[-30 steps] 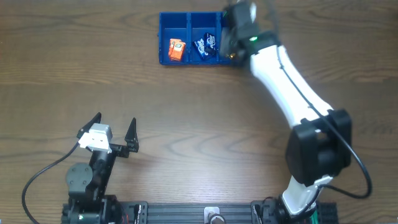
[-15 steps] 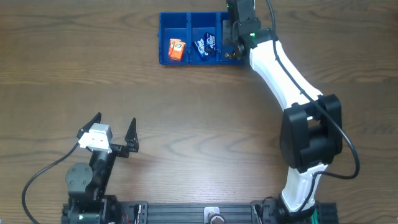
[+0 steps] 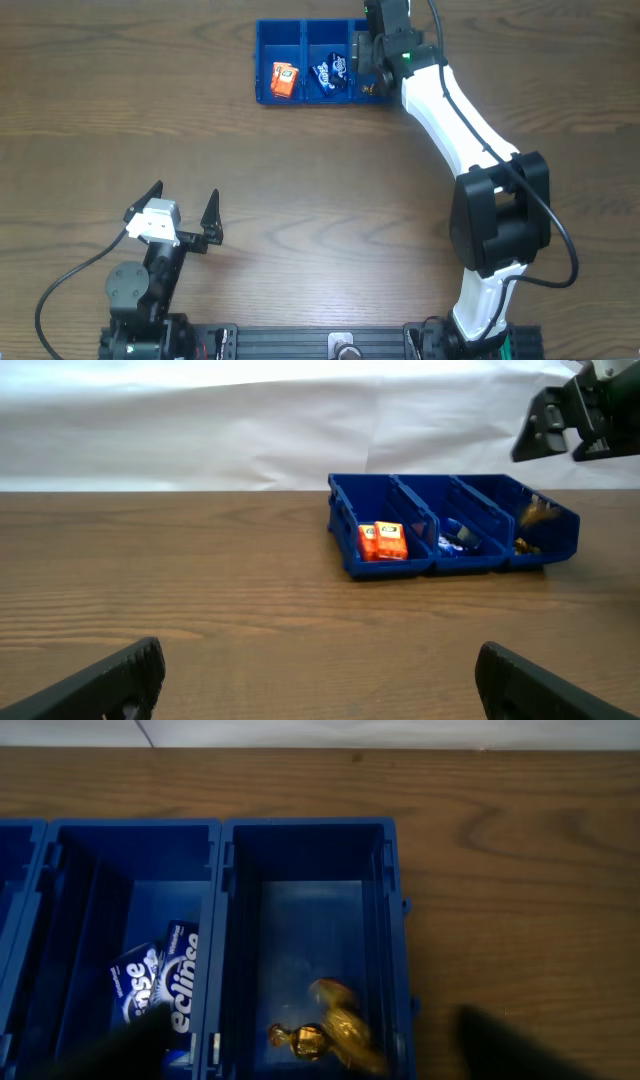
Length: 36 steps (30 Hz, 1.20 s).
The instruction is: Sort Candies Into Trays
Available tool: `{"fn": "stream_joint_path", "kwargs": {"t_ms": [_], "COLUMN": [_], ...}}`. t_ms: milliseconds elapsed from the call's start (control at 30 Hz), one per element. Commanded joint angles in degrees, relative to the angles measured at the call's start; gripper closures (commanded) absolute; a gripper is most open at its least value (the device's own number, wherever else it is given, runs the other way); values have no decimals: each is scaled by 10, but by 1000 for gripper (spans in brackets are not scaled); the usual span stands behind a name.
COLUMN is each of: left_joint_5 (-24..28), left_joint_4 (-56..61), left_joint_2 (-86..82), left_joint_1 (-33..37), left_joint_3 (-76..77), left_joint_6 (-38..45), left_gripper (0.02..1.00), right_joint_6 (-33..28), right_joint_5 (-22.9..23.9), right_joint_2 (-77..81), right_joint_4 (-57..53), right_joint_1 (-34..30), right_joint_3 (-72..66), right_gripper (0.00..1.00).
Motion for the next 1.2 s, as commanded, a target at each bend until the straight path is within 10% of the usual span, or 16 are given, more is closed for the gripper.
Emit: {"fn": "stream_joint_path", "kwargs": {"t_ms": [33, 533, 1200], "left_joint_5": [14, 14, 14], "left_joint_4": [-16, -16, -16], "left_joint_2": [-4, -4, -4], "left_joint_1": [2, 2, 2], "left_joint_3": [-13, -13, -13], "left_joint_6": [8, 9, 9], "left_gripper": [20, 20, 20], "right_joint_6": [-3, -67, -82], "right_joint_5": [8, 67, -6], "right_joint_2": [11, -259, -931], "right_joint_4": [-1, -92, 302], "right_joint_1": [12, -11, -144], "right_joint_3": [-2, -63, -774], "right_gripper": [1, 1, 1]}}
